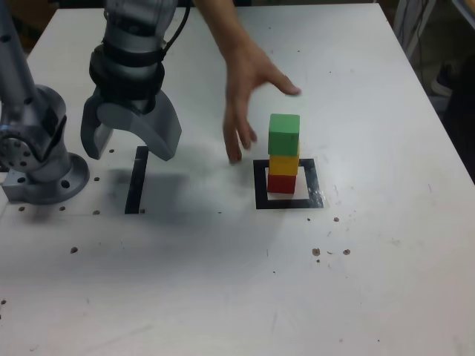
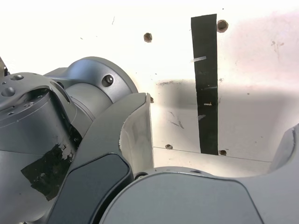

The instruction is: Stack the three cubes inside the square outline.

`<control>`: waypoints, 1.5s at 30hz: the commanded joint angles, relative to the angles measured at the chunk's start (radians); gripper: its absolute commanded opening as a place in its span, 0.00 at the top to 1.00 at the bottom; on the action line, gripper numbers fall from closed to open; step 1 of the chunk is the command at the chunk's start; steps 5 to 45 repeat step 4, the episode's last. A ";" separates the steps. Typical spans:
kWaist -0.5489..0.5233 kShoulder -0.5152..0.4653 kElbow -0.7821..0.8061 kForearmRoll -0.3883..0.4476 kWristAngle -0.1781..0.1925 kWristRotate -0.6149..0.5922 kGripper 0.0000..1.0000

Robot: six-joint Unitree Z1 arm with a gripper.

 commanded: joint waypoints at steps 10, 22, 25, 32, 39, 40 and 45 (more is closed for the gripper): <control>0.003 0.004 0.002 -0.002 -0.002 0.000 0.01; 0.003 0.004 0.002 -0.002 -0.002 0.000 0.01; 0.003 0.004 0.002 -0.002 -0.002 0.000 0.01; 0.003 0.004 0.002 -0.002 -0.002 0.000 0.01; 0.003 0.004 0.002 -0.002 -0.002 0.000 0.01; 0.003 0.004 0.002 -0.002 -0.002 0.000 0.01; 0.003 0.004 0.002 -0.002 -0.002 0.000 0.01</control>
